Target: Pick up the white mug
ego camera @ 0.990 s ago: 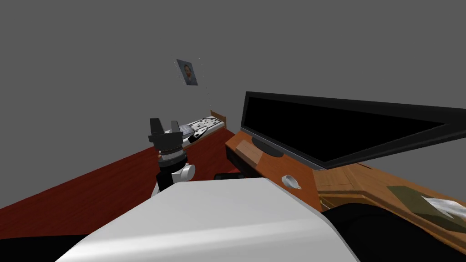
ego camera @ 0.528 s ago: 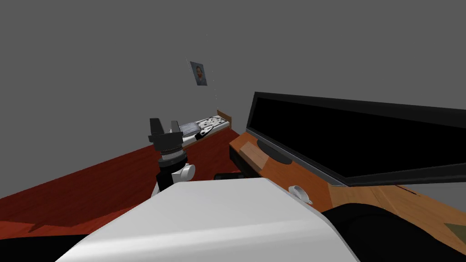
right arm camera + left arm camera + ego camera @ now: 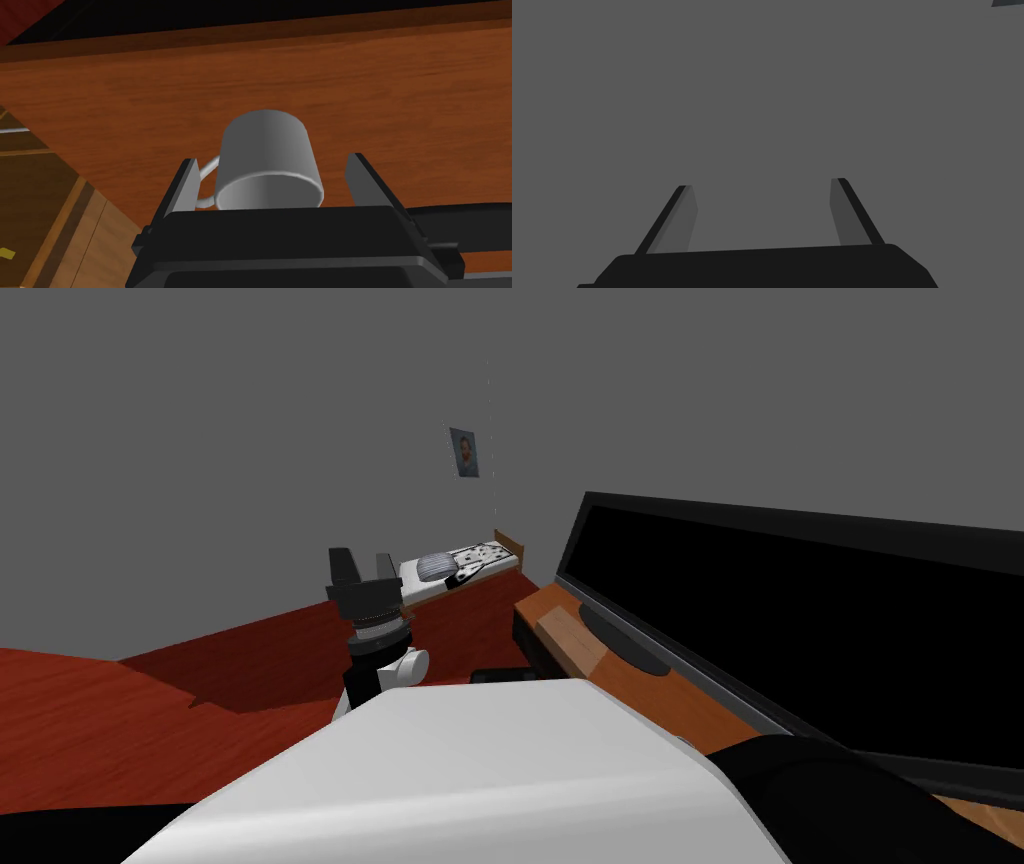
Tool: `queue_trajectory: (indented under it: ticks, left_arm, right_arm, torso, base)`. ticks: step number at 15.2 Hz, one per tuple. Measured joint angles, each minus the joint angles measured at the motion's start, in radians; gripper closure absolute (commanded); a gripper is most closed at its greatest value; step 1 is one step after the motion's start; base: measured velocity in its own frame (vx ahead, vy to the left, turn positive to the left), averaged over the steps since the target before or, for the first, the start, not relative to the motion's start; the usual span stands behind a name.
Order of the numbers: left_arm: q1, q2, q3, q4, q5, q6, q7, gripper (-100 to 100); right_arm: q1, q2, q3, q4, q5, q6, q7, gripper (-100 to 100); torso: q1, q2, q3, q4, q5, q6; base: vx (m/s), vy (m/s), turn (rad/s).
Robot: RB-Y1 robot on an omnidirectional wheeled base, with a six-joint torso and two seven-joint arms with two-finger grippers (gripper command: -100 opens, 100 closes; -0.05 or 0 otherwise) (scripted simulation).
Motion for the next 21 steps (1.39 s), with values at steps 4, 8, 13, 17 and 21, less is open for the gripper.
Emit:
queue_trajectory:
  ticks: [4, 8, 13, 17, 21]
  left_arm:
    - [0.000, 0.000, 0.000, 0.000, 0.000, 0.000, 0.000, 0]
    - [0.000, 0.000, 0.000, 0.000, 0.000, 0.000, 0.000, 0]
    - [0.000, 0.000, 0.000, 0.000, 0.000, 0.000, 0.000, 0]
    - [0.000, 0.000, 0.000, 0.000, 0.000, 0.000, 0.000, 0]
    - [0.000, 0.000, 0.000, 0.000, 0.000, 0.000, 0.000, 0]
  right_arm:
    - [-0.006, -0.012, 0.040, 0.048, -0.012, 0.016, -0.014, -100]
    - [-0.025, 0.008, 0.085, 0.092, -0.022, 0.016, -0.028, -100]
    - [-0.050, 0.057, 0.094, 0.128, -0.011, 0.022, -0.023, -100]
    - [-0.061, 0.090, 0.087, 0.146, 0.001, 0.031, -0.012, 100]
    - [-0.061, 0.090, 0.087, 0.146, 0.001, 0.031, -0.012, 100]
  torso:
    - [-0.001, -0.001, 0.000, 0.000, 0.000, 0.001]
    - [-0.002, -0.001, 0.000, 0.000, -0.001, 0.001]
    - [0.001, 0.003, 0.001, 0.001, 0.000, 0.002]
    - [0.002, 0.002, 0.001, 0.001, 0.000, 0.002]
    - [0.002, 0.002, 0.001, 0.001, 0.000, 0.002]
  base:
    - [0.032, -0.035, 0.285]
    - [0.023, -0.037, 0.259]
    - [-0.011, -0.014, 0.048]
    - [-0.004, -0.005, 0.014]
    - [0.003, 0.003, -0.011]
